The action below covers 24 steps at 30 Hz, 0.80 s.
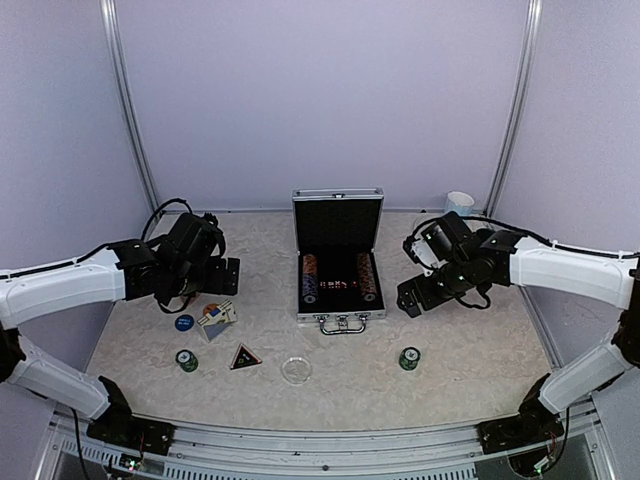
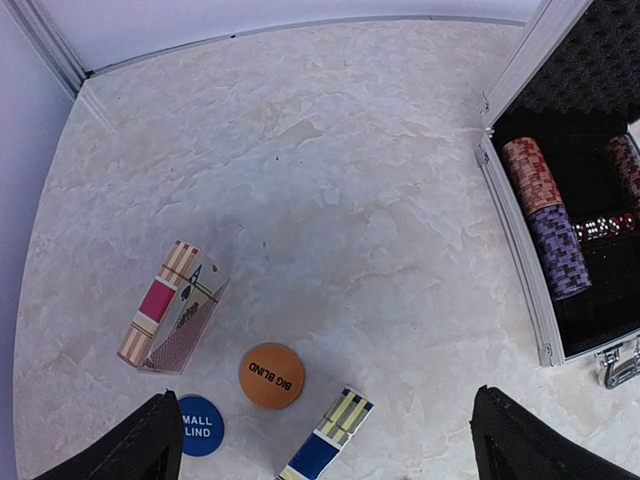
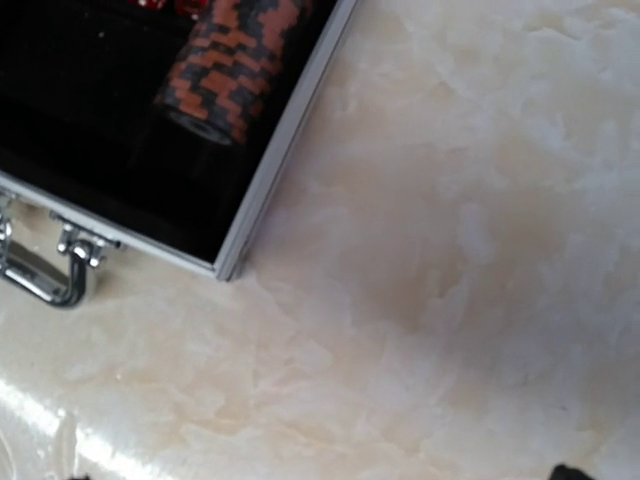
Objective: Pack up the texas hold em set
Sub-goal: Pick up the poker case from the center of the board.
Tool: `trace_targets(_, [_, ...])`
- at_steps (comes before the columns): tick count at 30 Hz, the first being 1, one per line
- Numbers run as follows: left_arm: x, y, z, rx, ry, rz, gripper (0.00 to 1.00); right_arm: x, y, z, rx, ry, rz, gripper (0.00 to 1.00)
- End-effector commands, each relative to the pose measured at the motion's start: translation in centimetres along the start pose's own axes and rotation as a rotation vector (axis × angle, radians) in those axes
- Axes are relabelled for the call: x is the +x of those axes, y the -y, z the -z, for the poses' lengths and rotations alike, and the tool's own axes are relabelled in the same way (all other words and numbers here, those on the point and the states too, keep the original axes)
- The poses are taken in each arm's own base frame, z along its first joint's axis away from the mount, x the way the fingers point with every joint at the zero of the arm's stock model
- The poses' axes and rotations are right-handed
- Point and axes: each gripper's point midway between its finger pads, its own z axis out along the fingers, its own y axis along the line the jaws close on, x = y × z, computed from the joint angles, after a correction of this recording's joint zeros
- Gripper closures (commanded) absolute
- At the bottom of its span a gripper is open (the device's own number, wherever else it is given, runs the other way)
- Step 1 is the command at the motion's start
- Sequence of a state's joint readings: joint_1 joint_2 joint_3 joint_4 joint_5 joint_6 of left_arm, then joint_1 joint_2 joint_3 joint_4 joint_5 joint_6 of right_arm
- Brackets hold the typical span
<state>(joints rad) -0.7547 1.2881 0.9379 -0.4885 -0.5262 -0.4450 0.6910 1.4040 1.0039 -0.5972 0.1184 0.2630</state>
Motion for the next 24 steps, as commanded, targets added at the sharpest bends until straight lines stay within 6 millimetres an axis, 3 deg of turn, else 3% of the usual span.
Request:
trace_targets(1, [-1.3,0.9,0.5,0.033,0.03,-0.001,0.01,-0.9,0.5,0.9,0.02,0.075,-0.035,0.01])
trace_targets(8, [-2.0,1.9,0.5,0.074,0.036,0.018,0.01,-0.6,0.7,1.6,0.021,0.074,-0.076,0.01])
trace_targets(16, [-2.8,2.5,0.9,0.111,0.057,0.07,0.01,-3.1,-0.2,4.5,-0.065,0.182,-0.151,0.01])
trace_targets(20, [-3.3,2.1,1.2,0.095,0.087,0.089,0.01,-3.3,0.7,4.2,-0.023,0.185,-0.171,0.01])
trace_targets(24, [-3.6,3.1,1.6,0.149,0.119,0.104,0.01,-2.6,1.5,3.2,0.019,0.174,-0.201,0.01])
